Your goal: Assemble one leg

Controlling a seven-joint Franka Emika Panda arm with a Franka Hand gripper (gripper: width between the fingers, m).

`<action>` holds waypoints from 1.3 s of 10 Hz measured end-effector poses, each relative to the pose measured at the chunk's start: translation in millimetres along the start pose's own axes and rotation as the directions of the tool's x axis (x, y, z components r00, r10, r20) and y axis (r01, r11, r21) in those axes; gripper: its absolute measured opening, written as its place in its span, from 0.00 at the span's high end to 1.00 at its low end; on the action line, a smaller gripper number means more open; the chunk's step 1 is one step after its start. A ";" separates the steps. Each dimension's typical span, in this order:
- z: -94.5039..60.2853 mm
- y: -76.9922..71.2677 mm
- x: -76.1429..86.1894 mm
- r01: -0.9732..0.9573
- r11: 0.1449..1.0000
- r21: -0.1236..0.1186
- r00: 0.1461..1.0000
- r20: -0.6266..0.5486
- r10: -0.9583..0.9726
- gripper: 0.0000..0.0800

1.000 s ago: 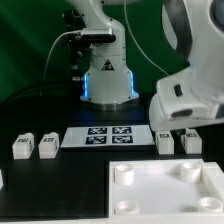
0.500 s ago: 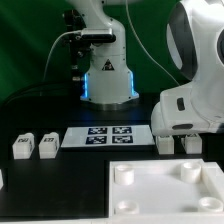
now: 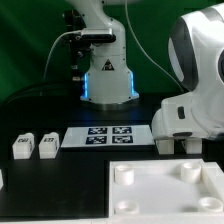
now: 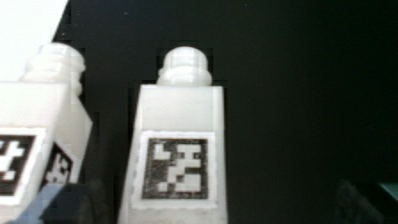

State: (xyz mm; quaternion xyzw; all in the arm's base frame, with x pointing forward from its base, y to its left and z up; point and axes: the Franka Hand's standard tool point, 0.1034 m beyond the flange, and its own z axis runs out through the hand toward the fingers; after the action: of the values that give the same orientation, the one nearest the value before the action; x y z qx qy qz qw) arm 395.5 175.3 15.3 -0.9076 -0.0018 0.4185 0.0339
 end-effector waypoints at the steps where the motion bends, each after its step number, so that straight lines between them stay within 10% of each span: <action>1: 1.1 -0.1 3.4 0.007 1.000 0.003 1.000 -0.020 -0.007 0.19; 3: 1.5 0.0 3.0 0.006 1.000 0.003 1.000 -0.017 -0.006 0.25; 6: 1.7 0.0 3.0 0.006 1.000 0.003 1.000 -0.017 -0.006 0.64; 13: 1.7 0.0 3.0 0.006 1.000 0.003 1.000 -0.017 -0.006 0.64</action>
Offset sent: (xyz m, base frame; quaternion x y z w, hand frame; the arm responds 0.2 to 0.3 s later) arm 0.0000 0.0000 0.0000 0.0000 0.0000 0.0000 1.0000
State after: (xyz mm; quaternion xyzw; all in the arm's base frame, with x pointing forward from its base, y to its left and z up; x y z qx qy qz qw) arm 396.2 175.5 11.9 -0.9110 -0.0037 0.4107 0.0369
